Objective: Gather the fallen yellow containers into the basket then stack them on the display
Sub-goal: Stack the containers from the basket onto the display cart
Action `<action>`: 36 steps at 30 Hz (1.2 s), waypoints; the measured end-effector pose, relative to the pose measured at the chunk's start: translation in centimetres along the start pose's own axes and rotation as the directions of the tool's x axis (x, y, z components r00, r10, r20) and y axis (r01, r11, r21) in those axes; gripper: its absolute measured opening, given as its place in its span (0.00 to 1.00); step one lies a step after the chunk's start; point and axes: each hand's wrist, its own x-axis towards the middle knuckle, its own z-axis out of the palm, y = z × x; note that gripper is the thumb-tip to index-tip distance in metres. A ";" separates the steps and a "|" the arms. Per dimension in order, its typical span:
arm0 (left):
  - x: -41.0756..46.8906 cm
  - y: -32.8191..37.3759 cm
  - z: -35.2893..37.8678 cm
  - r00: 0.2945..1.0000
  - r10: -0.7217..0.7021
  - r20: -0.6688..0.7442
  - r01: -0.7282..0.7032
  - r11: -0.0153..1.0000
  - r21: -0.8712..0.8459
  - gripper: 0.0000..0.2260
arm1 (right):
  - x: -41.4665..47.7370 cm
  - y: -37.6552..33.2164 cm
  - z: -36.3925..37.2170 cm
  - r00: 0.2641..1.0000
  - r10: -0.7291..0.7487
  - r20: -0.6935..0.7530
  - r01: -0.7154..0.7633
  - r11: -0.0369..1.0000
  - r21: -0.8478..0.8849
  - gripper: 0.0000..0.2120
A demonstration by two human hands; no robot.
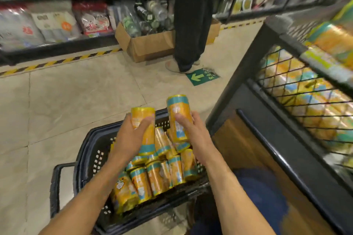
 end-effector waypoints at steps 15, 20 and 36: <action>-16.4 33.8 18.1 0.609 0.654 0.449 -0.446 0.751 -0.488 0.26 | -29.6 -20.8 -25.9 0.654 -0.509 -0.560 0.388 0.861 -0.329 0.20; -21.5 41.0 28.1 0.471 0.730 0.496 -0.585 0.679 -0.444 0.31 | -33.1 -20.8 -36.1 0.475 -0.451 -0.756 0.337 0.886 -0.317 0.37; -19.2 44.7 50.4 -0.075 0.321 0.944 -0.950 0.264 -0.166 0.22 | -28.9 -15.6 -56.3 0.622 -0.265 -0.736 -0.071 0.918 -0.391 0.23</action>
